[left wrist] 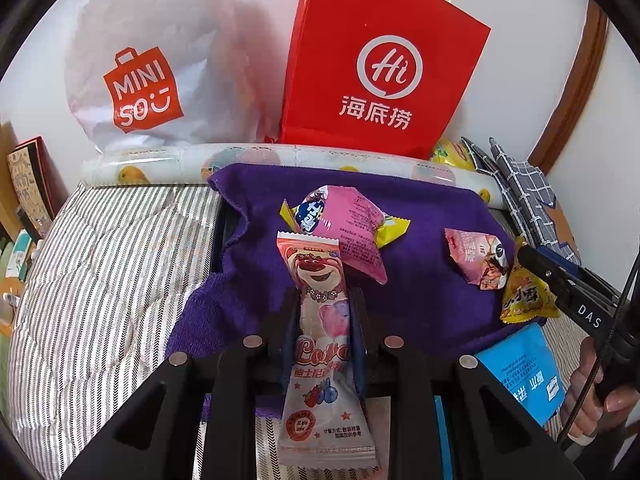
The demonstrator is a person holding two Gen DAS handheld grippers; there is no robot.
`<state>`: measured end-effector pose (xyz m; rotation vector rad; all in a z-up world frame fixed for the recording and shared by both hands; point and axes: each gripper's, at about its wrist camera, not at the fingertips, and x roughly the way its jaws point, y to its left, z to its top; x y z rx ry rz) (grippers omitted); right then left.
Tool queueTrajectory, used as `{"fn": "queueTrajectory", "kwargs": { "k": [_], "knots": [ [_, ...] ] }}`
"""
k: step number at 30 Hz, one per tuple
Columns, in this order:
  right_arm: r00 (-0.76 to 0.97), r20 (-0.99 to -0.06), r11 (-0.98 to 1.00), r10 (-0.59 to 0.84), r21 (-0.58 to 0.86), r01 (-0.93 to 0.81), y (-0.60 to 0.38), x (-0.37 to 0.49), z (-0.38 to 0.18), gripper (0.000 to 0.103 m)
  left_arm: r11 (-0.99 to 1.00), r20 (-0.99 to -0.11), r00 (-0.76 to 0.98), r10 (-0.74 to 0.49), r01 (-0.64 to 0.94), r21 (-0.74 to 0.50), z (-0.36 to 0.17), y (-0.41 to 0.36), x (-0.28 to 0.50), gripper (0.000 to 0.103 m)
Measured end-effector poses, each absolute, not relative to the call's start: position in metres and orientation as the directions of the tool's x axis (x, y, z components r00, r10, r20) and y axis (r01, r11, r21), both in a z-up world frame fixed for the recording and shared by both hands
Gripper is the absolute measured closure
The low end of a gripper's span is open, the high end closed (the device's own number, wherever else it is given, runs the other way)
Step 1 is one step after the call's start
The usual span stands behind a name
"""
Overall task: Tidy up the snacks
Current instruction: 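Lower both held snacks onto the purple towel and open both tools, then withdraw both tools and grasp the blue snack packet with the right tool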
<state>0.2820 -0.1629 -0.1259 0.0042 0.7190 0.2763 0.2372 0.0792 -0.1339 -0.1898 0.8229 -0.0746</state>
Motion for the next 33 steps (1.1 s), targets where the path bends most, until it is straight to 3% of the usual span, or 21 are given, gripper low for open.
{"fn": "queueTrajectory", "kwargs": {
  "k": [4, 12, 17, 33],
  "knots": [
    [0.722, -0.641, 0.963, 0.260, 0.114, -0.246, -0.166, 0.281, -0.123, 0.063, 0.980, -0.722, 0.677, -0.144, -0.001, -0.197, -0.134, 0.078, 0.237, 0.080],
    [0.747, -0.613, 0.963, 0.256, 0.097, -0.250, -0.165, 0.275, -0.116, 0.055, 0.980, -0.704, 0.696, -0.143, -0.001, -0.201, -0.128, 0.080, 0.235, 0.060],
    [0.760, -0.596, 0.962, 0.261, 0.095, -0.256, -0.164, 0.273, -0.113, 0.048, 0.972, -0.675, 0.722, -0.154, -0.011, -0.234, -0.122, 0.085, 0.231, 0.054],
    [0.815, -0.549, 0.981, 0.185, 0.050, -0.189, -0.175, 0.249, -0.092, 0.046, 0.966, -0.690, 0.704, -0.169, -0.020, -0.256, -0.123, 0.087, 0.234, 0.053]
  ]
}}
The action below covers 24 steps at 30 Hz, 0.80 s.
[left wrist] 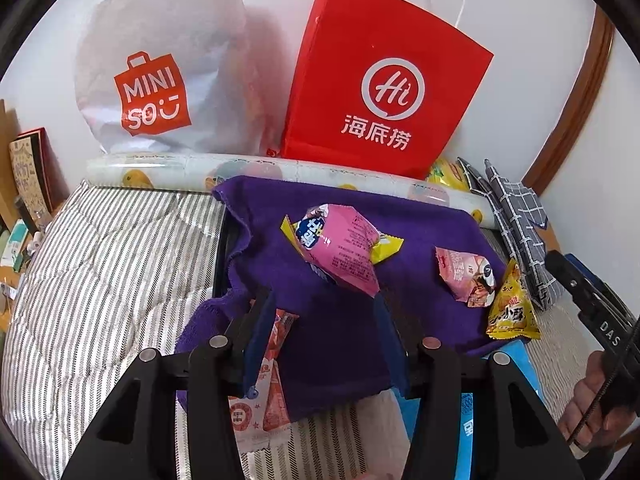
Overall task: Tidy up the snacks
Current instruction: 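Withdraw both tools and grasp the blue snack packet with the right tool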
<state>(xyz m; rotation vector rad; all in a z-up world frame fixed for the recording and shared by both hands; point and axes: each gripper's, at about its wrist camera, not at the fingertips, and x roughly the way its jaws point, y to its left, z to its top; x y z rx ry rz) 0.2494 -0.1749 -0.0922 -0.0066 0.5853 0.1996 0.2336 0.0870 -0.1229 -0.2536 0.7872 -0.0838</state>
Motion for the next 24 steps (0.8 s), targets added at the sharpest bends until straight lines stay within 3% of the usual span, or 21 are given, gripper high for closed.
{"fn": "queueTrajectory", "kwargs": {
  "k": [24],
  "knots": [
    [0.559, -0.802, 0.977, 0.211, 0.189, -0.096, -0.227, 0.169, -0.172, 0.046, 0.963, -0.675, 0.706, -0.213, 0.034, -0.268, -0.112, 0.075, 0.223, 0.051]
  ]
}}
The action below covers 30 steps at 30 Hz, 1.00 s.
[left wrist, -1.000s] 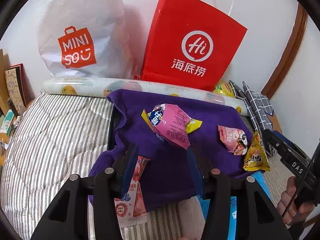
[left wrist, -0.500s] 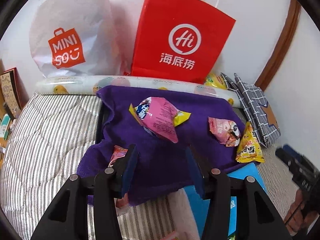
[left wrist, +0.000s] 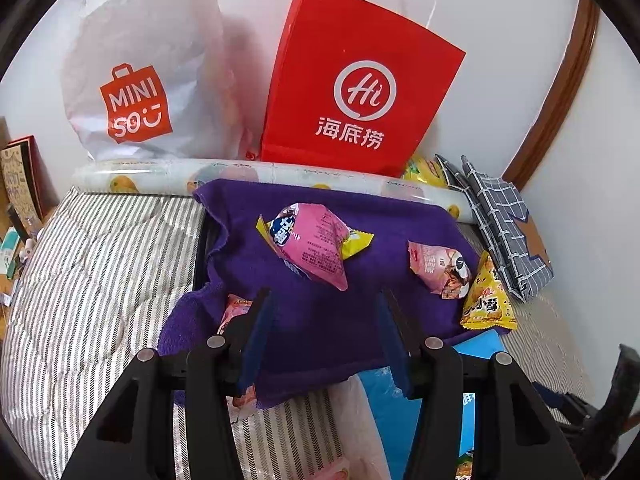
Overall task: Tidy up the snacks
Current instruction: 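Withdraw both tools and grasp the blue snack packet with the right tool, then grasp the pink wrapper bag with the left tool while the right tool holds the blue packet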
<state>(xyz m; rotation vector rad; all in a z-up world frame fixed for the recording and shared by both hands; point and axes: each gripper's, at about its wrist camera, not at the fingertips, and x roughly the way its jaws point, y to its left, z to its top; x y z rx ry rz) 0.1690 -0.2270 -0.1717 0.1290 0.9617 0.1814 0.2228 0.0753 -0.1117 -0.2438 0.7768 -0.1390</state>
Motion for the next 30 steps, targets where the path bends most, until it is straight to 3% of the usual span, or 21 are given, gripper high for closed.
{"fn": "queueTrajectory", "kwargs": {
  "k": [3, 8, 10, 12, 15, 16, 30],
  "knots": [
    [0.546, -0.806, 0.974, 0.227, 0.203, -0.105, -0.224, 0.171, -0.178, 0.045, 0.964, -0.677, 0.706, -0.209, 0.031, -0.265, -0.113, 0.076, 0.223, 0.051],
    [0.561, -0.812, 0.985, 0.161, 0.093, -0.148, -0.207, 0.173, -0.181, 0.040, 0.962, -0.677, 0.703, -0.216, 0.033, -0.273, -0.112, 0.077, 0.223, 0.051],
    [0.575, -0.805, 0.987, 0.145, 0.076, -0.143, -0.206, 0.173, -0.182, 0.045, 0.961, -0.678, 0.703, -0.217, 0.034, -0.273, -0.112, 0.077, 0.222, 0.051],
    [0.581, -0.800, 0.986, 0.151, 0.085, -0.141, -0.209, 0.174, -0.181, 0.059, 0.962, -0.678, 0.702, -0.219, 0.037, -0.272, -0.112, 0.076, 0.222, 0.051],
    [0.585, -0.794, 0.986, 0.162, 0.104, -0.133, -0.214, 0.174, -0.180, 0.067, 0.962, -0.680, 0.699, -0.220, 0.042, -0.268, -0.113, 0.073, 0.222, 0.051],
    [0.589, -0.790, 0.985, 0.167, 0.107, -0.136, -0.216, 0.173, -0.180, 0.078, 0.963, -0.682, 0.697, -0.221, 0.045, -0.266, -0.114, 0.072, 0.222, 0.051],
    [0.655, -0.732, 0.982, 0.187, 0.149, -0.115, -0.238, 0.152, -0.164, 0.086, 0.969, -0.679, 0.699, -0.224, 0.082, -0.235, -0.116, 0.064, 0.210, 0.051]
  ]
}}
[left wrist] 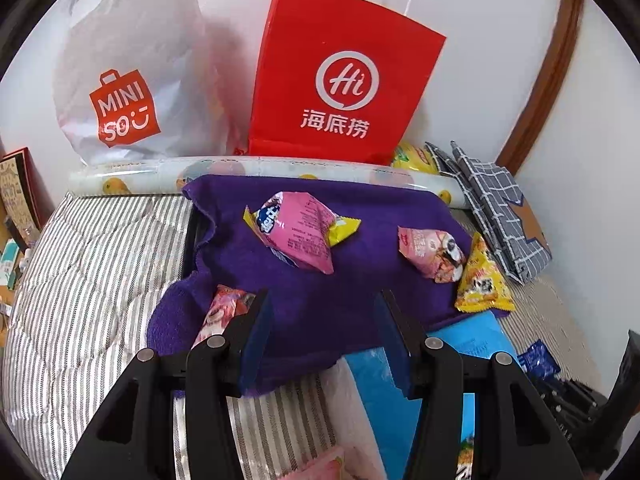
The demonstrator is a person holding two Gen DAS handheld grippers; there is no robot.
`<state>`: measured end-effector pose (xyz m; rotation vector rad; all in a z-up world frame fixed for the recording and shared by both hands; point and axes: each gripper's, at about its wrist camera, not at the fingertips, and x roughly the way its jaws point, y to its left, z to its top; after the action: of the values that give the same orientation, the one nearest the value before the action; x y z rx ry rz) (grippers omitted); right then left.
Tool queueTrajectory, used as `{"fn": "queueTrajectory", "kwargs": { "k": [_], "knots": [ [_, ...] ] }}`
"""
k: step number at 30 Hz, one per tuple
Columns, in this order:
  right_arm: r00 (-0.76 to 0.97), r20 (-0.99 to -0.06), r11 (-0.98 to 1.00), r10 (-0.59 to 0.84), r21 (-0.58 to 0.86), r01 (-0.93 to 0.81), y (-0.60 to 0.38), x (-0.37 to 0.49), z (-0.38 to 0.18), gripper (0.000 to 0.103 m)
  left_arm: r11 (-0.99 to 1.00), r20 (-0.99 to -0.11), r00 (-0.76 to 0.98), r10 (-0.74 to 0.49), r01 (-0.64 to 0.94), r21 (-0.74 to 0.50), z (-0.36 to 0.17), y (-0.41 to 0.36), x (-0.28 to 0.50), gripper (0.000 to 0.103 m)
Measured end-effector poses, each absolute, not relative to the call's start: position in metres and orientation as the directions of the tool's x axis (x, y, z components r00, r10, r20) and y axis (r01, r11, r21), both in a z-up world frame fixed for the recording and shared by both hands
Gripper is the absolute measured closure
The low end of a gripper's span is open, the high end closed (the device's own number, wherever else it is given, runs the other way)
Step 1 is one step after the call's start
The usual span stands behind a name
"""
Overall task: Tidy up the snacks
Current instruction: 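Grasp the pink wrapper bag with the left tool while the right tool holds the blue packet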
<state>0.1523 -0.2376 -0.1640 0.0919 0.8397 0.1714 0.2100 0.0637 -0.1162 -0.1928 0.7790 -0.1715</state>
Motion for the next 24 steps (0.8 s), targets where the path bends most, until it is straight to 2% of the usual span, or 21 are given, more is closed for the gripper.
{"fn": "queueTrajectory", "kwargs": {
  "k": [7, 20, 24],
  "knots": [
    [0.664, -0.724, 0.983, 0.185, 0.143, -0.118, -0.243, 0.138, -0.160, 0.086, 0.958, -0.717, 0.640, -0.278, 0.133, -0.253, -0.141, 0.072, 0.172, 0.051],
    [0.666, -0.720, 0.981, 0.194, 0.142, -0.132, -0.234, 0.123, -0.155, 0.086, 0.950, -0.751, 0.593, -0.290, 0.274, -0.150, -0.154, 0.049, 0.134, 0.051],
    [0.659, -0.727, 0.981, 0.192, 0.142, -0.130, -0.234, 0.120, -0.157, 0.086, 0.939, -0.777, 0.541, -0.322, 0.289, -0.188, -0.165, 0.050, 0.135, 0.050]
  ]
}}
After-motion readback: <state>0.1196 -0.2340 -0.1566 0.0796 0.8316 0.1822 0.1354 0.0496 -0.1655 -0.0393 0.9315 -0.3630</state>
